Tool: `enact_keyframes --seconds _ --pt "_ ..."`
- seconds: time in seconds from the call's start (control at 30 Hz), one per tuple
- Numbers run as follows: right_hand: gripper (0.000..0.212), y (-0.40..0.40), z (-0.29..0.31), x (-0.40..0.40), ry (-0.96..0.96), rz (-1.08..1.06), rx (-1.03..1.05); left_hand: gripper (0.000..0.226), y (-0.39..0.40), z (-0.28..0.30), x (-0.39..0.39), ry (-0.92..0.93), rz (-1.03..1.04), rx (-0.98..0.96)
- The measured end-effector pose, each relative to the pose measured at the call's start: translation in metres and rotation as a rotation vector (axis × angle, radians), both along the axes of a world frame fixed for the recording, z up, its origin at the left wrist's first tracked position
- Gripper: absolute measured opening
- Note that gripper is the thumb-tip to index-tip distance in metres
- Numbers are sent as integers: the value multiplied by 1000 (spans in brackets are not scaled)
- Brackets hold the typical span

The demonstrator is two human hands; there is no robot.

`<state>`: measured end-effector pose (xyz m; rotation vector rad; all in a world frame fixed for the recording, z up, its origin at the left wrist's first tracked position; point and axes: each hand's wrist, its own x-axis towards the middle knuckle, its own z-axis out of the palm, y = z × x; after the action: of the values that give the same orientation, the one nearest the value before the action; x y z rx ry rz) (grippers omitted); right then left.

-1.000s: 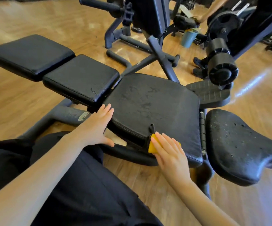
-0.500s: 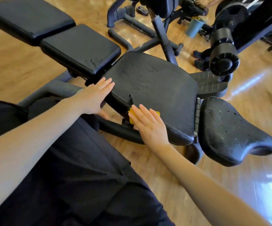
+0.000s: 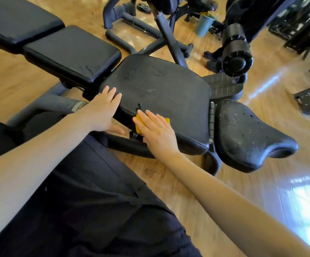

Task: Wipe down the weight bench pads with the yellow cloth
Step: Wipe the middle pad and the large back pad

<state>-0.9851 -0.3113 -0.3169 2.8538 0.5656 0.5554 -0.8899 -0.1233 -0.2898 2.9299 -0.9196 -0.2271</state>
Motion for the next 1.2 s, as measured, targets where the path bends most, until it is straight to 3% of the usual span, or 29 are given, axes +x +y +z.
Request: enact_keyframes --seconds 0.17,0.3,0.47,0.6,0.73,0.83,0.97,1.1,1.2 --pt "59 -42 -5 -25 -37 -20 76 101 -14 4 2 -52 -62 89" --pt "38 -103 -12 -68 -43 -142 341 89 -21 6 3 -24 -78 59" --pt "52 -115 -15 -82 71 -340 748 88 -27 5 0 -26 -102 62" --pt "48 -89 -18 -72 -47 -504 1086 84 -43 12 -4 16 -172 45" --pt "42 -92 -8 -56 -22 -603 1132 80 -82 26 -3 90 -280 45" --pt "43 -107 3 -42 112 -630 1225 78 -112 28 -3 158 -312 27" --pt "46 -134 13 -14 281 -648 1193 78 -139 22 -5 141 -268 37" --pt "45 -143 17 11 142 -723 1343 75 -153 17 -7 142 -198 -9" --pt "43 -139 12 3 139 -738 1397 74 -154 13 -2 131 -192 -78"
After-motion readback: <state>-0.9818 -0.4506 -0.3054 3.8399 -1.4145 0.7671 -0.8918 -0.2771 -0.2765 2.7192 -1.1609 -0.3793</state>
